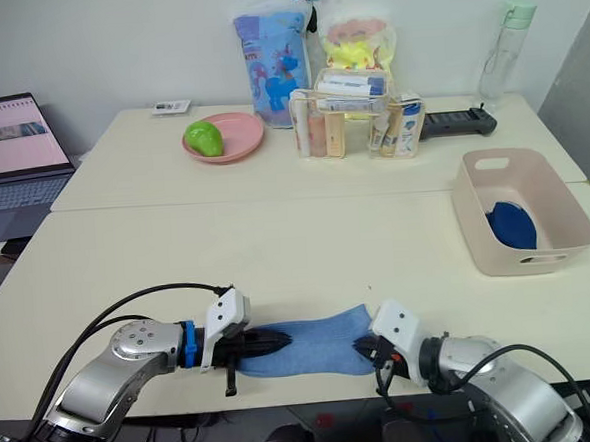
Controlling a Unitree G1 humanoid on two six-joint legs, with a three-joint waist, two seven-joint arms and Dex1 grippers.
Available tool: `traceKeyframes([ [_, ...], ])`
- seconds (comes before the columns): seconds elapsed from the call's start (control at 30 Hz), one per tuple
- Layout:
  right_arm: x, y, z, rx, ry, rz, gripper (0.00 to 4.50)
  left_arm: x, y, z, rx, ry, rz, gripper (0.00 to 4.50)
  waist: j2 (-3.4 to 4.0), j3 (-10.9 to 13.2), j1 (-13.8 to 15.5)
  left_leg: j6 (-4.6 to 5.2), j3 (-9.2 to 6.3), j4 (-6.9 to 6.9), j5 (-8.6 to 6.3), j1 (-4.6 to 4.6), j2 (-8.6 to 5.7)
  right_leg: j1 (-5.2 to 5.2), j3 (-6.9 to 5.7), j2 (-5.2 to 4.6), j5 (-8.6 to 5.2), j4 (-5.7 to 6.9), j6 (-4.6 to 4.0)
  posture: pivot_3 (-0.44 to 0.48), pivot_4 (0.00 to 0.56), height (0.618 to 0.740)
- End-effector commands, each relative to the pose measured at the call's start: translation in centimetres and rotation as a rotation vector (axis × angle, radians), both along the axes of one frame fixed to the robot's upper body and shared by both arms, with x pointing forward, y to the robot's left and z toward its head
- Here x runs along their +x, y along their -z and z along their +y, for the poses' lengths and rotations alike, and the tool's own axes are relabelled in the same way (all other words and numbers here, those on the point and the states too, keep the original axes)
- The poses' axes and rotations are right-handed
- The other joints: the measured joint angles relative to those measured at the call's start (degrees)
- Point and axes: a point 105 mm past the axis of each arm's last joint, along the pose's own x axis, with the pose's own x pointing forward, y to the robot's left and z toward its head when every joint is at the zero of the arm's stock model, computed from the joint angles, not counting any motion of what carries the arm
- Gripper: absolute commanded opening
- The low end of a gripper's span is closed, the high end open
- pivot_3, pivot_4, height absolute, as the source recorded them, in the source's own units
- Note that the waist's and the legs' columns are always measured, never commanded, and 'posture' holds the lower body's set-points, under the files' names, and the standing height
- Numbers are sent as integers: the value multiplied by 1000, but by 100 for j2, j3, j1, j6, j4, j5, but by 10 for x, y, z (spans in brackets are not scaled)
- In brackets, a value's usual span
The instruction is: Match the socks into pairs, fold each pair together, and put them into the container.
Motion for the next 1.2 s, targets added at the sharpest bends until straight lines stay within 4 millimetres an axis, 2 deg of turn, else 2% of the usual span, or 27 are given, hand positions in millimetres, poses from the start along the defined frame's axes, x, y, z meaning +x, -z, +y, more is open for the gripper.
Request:
traceKeyframes([
  [0.03, -3, -28, 9, 119, -34, -60, 28, -4, -19, -3, -25, 73, -47, 0, 0, 1, -4, 0, 0, 0, 0, -1, 1, -1, 0, 1, 0, 1, 0, 0, 150, 703],
  [0.17, 7, -25, 17, 125, -7, -71, 28, -2, -20, -5, -1, 106, -76, 0, 0, 1, 0, 0, 0, 0, 0, -1, 0, -1, 0, 1, 0, 0, 0, 0, 150, 703],
  [0.3, 20, -3, 20, 47, 42, -72, 28, 3, -3, -2, 60, 74, -107, 0, 0, 1, -2, 0, 2, 0, 0, 0, -1, -2, 0, 2, 0, 1, 0, 0, 150, 703],
  [0.43, 28, 4, 6, -4, 98, -90, 28, 5, 8, 4, 92, 40, -105, 0, -1, -1, 1, 0, 1, 1, 0, -2, -2, -2, 0, 1, 0, -2, 0, 0, 150, 703],
  [0.47, 31, 5, -3, -18, 124, -96, 28, 3, 13, 8, 106, 39, -98, 0, 0, -2, 1, 0, 1, 1, 0, -2, -2, -1, 0, 1, 0, -2, 0, 0, 150, 703],
  [0.53, 35, -1, -15, 7, 170, -103, 28, 0, 18, 11, 111, 37, -89, 0, 3, -6, 1, 0, 2, 0, 0, 2, -2, 1, 1, 1, 0, 0, 0, 0, 150, 703],
  [0.63, 34, -15, -17, 92, 188, -103, 28, -1, 17, 10, 80, 37, -85, 0, 3, -7, 2, 0, 2, 0, 0, 3, -1, 4, 1, 1, 0, 0, 0, 0, 150, 703],
  [0.7, 30, -25, -13, 149, 176, -90, 28, -2, 12, 6, 50, 60, -92, 0, 5, -7, -8, 0, 2, 0, 0, 5, 0, 3, 1, 1, 0, 2, 0, 0, 150, 703],
  [0.8, 24, -44, -9, 213, 164, -111, 28, 1, -7, -8, -38, 105, -130, 0, 10, -4, -5, 1, 3, -2, -1, 10, 2, 3, 2, 3, 0, 6, 0, 0, 150, 703],
  [0.9, 21, -46, -20, 227, 214, -94, 547, 4, -16, -19, -55, 151, -179, 0, 4, -7, 13, 1, 1, 2, -1, 0, -1, 2, -1, 2, 0, 3, 0, 0, 150, 703],
  [1.1, 11, -28, -22, 171, 219, -47, 2641, 3, -13, -23, -50, 170, -191, 0, 4, -7, 2, 1, 2, 1, -1, 1, -1, 1, 1, 2, 0, 2, 0, 0, 150, 703],
  [1.2, 15, -3, -20, 90, 255, -23, 3660, -1, -11, -26, -41, 197, -204, 0, 4, -7, -21, 1, 5, 0, -1, 6, 3, 0, 4, 6, 0, 7, 0, 0, 150, 703],
])
